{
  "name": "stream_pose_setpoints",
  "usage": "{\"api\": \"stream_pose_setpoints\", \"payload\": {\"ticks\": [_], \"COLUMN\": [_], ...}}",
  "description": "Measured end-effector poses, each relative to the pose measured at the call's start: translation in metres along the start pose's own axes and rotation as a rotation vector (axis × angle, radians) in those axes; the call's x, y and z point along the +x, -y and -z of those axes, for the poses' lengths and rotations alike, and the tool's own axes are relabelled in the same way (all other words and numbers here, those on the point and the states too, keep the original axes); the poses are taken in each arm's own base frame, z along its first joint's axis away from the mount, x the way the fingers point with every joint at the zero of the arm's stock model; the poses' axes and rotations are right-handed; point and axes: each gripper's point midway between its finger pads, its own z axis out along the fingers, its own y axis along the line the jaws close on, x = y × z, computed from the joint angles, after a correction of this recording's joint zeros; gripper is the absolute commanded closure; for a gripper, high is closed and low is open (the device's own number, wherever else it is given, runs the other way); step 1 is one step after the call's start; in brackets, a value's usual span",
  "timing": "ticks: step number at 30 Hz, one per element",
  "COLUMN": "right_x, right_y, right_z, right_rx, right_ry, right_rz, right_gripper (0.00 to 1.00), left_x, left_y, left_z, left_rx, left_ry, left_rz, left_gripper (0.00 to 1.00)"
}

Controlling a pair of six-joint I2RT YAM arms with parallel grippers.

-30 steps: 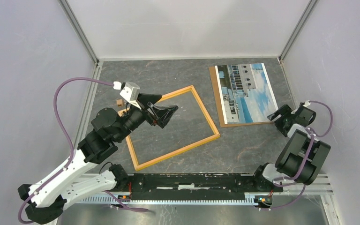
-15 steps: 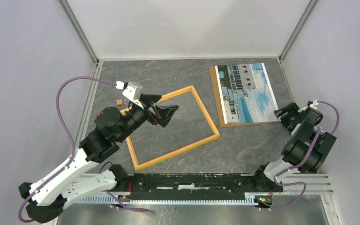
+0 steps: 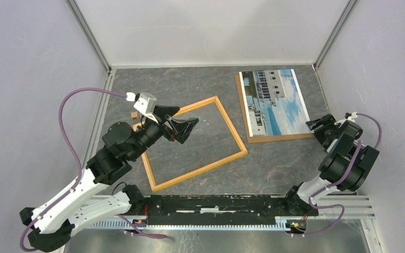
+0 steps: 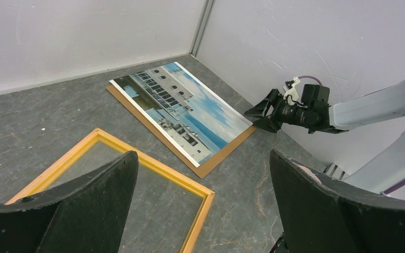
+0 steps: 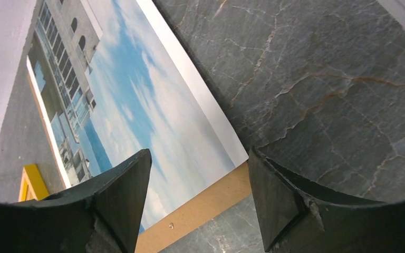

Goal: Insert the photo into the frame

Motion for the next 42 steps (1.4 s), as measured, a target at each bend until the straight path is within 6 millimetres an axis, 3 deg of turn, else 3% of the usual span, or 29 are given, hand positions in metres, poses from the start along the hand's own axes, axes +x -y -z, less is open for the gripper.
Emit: {"api": "stream_pose_setpoints", "payload": {"ticks": [16,30,34,37,40,42], "right_x": [-0.009,0.017,0.028,0.030,0.029,0.028], "right_y": [-0.034,-0.059,-0.062,-0.063,-0.062,-0.062], "right_z": [-0.003,-0.022,-0.028,-0.029,-0.030,-0.030], "right_rx": [-0.170,-0.249,-0.250,-0.248,-0.244,-0.242], "right_ry": [0.023,-0.040,-0.068,-0.073,-0.065,-0.063], "right_rz": [-0.087,-0.150,-0.167,-0.175,-0.167,-0.160], "right_gripper": [0.32,0.38,0.49,0.68,0.98,1.00], "left_x": [-0.002,-0.002,-0.002,0.000,0.004,0.008], "left_y": [0.001,0.002,0.003,0.004,0.004,0.001], "left_z": [0.002,0.002,0.002,0.001,-0.002,-0.006], "left_rx": [0.007,0.012,0.015,0.021,0.022,0.013], "left_ry": [0.006,0.005,0.004,-0.001,-0.015,-0.029], "left_rz": [0.001,0.001,0.001,0.001,0.000,-0.003], "left_gripper": [0.00,0.00,0.00,0.00,0.00,0.00]}}
